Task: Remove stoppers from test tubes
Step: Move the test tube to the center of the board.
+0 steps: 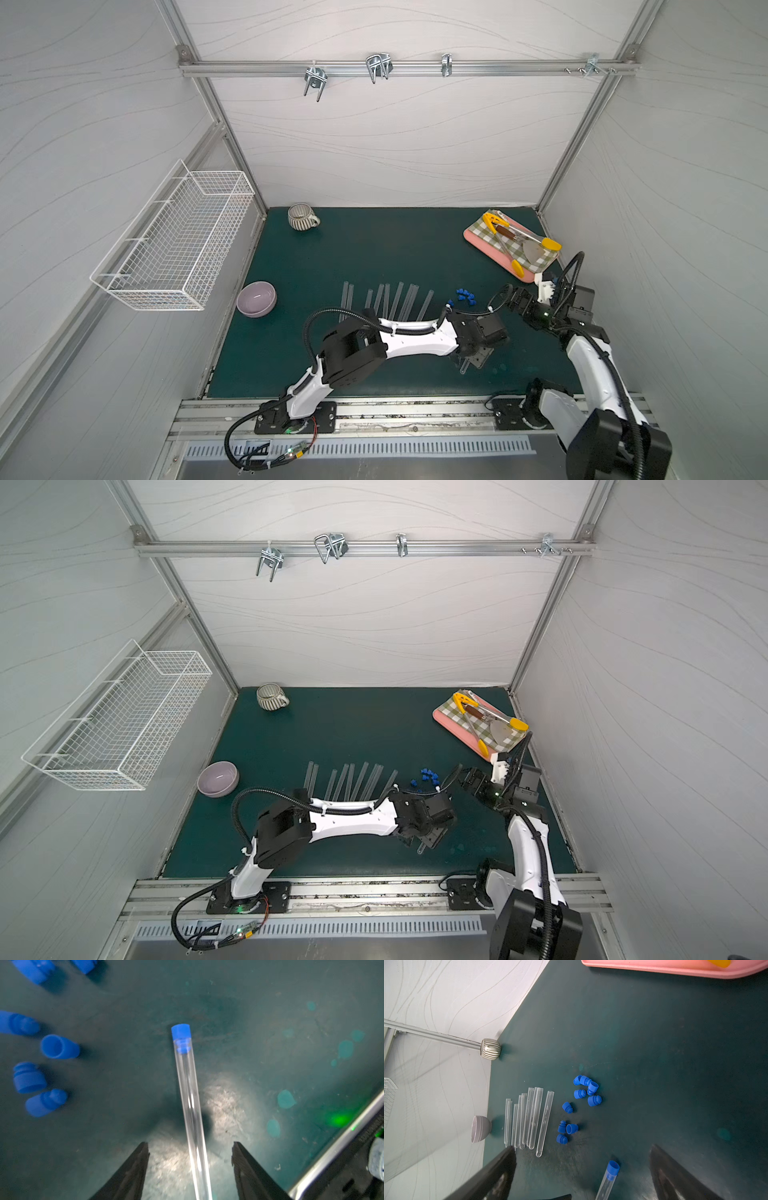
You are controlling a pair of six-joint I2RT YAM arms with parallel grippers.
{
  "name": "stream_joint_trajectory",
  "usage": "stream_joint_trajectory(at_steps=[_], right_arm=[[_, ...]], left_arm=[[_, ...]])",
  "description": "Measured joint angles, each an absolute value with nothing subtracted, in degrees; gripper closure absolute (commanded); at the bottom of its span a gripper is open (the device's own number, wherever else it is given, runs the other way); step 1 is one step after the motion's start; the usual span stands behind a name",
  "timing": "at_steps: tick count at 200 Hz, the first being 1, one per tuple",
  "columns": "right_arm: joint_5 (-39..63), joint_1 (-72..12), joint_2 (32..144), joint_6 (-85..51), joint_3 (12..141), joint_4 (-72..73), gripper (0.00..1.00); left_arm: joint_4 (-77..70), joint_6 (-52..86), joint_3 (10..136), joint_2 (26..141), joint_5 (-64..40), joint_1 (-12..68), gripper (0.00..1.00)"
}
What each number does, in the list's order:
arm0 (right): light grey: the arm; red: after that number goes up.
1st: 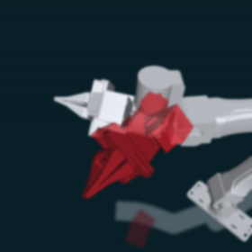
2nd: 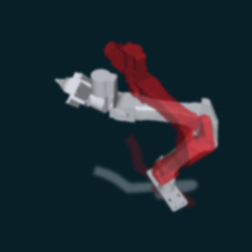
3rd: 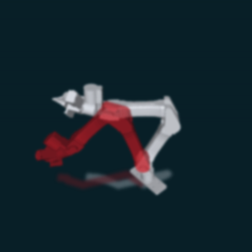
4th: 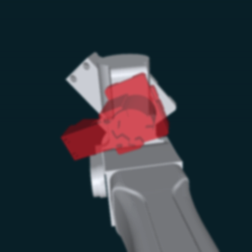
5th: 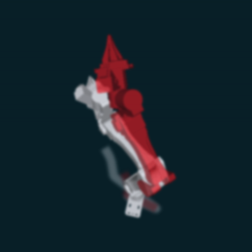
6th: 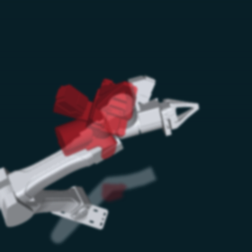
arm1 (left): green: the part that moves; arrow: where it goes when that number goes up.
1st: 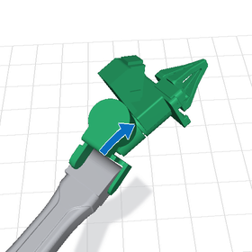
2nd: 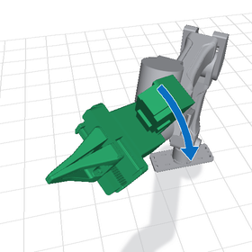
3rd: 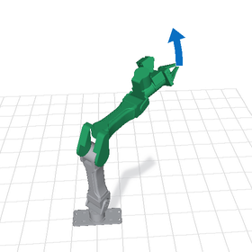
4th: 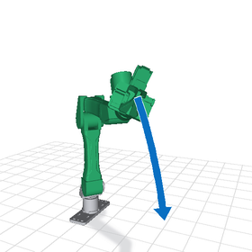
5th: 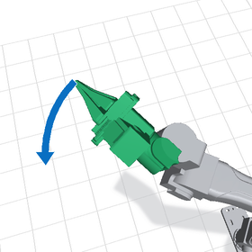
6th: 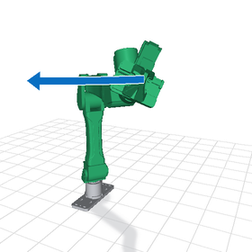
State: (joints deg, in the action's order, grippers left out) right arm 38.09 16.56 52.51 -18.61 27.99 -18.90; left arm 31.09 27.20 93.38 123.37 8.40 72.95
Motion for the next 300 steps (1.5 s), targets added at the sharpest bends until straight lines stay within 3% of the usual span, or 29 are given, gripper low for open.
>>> stream_joint_trajectory(at_steps=[29, 183, 300], right_arm=[[38.26, 17.5, 52.29, -18.65, 27.73, -18.81, 0.01], [39.44, 20.34, 51.09, -19.64, 27.18, -18.41, 0.03], [43.16, 19.99, 54.46, -19.73, 27.18, -17.19, 0.03]], left_arm=[[31.51, 26.92, 95.7, 126.69, 8.95, 72.97, 0.4], [32.77, 25.39, 95.53, 127.39, 12.84, 73.01, 0.92], [33.47, 22.48, 72.01, 110.1, 9.13, 67.88, 0.89]])
